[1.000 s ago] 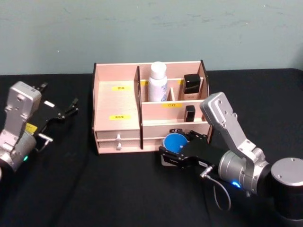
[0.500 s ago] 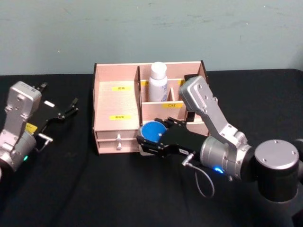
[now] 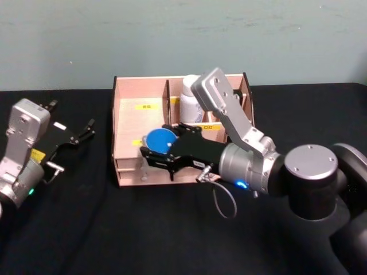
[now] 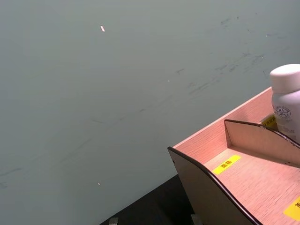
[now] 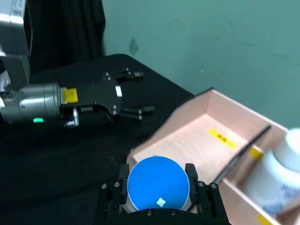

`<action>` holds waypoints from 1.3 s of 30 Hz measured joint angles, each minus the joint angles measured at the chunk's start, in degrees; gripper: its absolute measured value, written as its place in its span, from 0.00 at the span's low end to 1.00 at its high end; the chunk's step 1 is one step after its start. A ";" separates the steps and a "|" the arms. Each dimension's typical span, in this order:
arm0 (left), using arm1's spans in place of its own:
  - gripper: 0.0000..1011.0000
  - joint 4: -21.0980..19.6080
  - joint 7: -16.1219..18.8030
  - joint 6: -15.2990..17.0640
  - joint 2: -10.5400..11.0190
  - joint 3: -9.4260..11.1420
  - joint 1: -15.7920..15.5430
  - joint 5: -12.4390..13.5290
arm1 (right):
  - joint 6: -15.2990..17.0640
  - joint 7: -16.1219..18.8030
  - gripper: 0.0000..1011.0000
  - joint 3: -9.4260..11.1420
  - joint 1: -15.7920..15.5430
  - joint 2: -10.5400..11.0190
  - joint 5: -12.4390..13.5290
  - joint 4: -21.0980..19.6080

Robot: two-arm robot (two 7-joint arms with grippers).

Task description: Pick up the facial cleanser and watermelon frost from the table and place them into the tiered storage box.

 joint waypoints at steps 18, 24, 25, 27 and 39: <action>0.99 0.00 0.00 0.00 0.00 0.00 0.00 0.00 | -4.29 -0.43 0.72 -2.72 7.62 -4.23 -1.31 11.75; 0.99 0.00 0.00 0.00 0.00 0.00 0.00 0.00 | -5.36 -0.45 0.72 -2.92 9.64 -5.50 -1.81 15.33; 0.99 0.00 0.00 0.00 0.00 0.00 0.00 0.00 | -5.55 -0.43 0.72 -2.96 10.06 -5.75 -1.89 15.94; 0.99 0.00 0.00 0.00 0.00 0.00 0.00 0.00 | -5.68 -0.40 0.72 -3.00 10.43 -5.97 -1.94 16.62; 0.99 0.00 0.00 0.00 0.00 0.00 0.00 0.00 | -5.53 -0.18 0.72 -3.33 12.25 -6.86 -2.58 19.47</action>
